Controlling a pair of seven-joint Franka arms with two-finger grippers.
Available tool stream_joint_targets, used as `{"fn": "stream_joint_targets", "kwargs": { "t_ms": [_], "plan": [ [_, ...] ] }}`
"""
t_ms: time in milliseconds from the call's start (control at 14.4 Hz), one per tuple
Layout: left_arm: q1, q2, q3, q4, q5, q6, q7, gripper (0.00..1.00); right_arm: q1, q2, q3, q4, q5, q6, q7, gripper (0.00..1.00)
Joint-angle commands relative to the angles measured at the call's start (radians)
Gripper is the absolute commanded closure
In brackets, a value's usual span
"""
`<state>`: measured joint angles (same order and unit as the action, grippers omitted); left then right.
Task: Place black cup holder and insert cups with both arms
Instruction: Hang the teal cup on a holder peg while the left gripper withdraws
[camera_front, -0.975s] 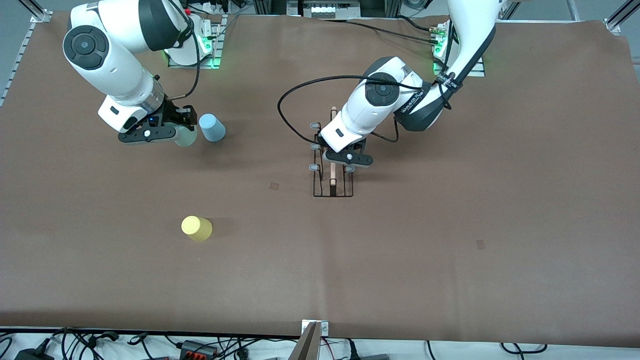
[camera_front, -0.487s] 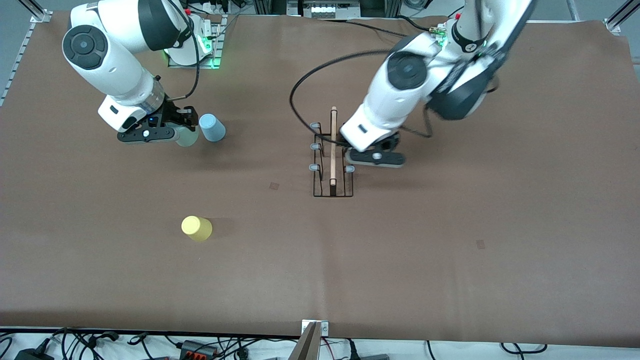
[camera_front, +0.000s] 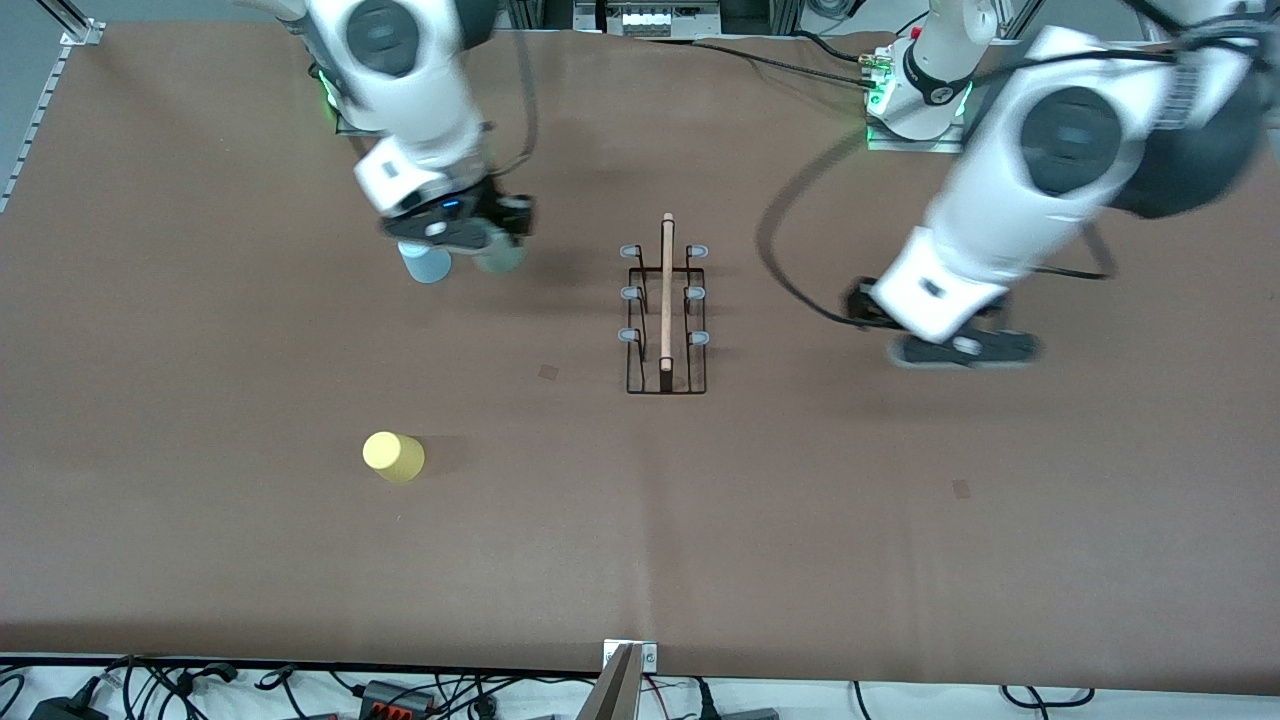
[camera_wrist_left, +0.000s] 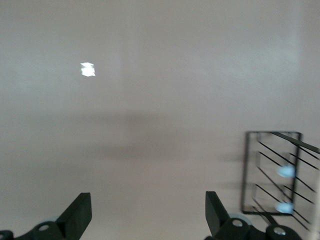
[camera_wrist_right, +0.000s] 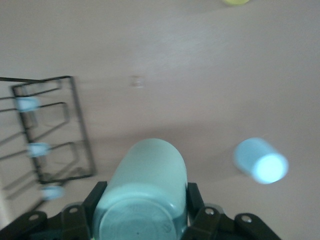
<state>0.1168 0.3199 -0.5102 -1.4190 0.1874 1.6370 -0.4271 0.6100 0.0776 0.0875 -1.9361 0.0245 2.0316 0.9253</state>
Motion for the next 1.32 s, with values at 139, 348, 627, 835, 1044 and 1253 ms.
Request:
{"fn": "stream_joint_targets", "kwargs": {
  "t_ms": [139,348,627,835,1044,1253],
  "plan": [
    [0.107,-0.120,0.062,-0.012,-0.032,-0.052,0.184,0.00,0.152,0.189,0.017,0.154,-0.029,0.117,0.349,0.94],
    [0.045,-0.223,0.230,-0.058,-0.136,-0.095,0.345,0.00,0.189,0.235,0.018,0.152,-0.095,0.165,0.420,0.94],
    [-0.072,-0.323,0.437,-0.161,-0.178,-0.072,0.372,0.00,0.203,0.266,0.018,0.141,-0.109,0.171,0.420,0.94],
    [-0.071,-0.453,0.479,-0.363,-0.230,0.022,0.412,0.00,0.217,0.298,0.020,0.140,-0.113,0.173,0.420,0.94],
    [-0.068,-0.495,0.483,-0.426,-0.246,0.050,0.415,0.00,0.220,0.314,0.021,0.115,-0.129,0.206,0.420,0.71],
    [-0.074,-0.487,0.428,-0.400,-0.244,0.038,0.396,0.00,0.214,0.318,0.021,0.109,-0.129,0.216,0.418,0.00]
  ]
}}
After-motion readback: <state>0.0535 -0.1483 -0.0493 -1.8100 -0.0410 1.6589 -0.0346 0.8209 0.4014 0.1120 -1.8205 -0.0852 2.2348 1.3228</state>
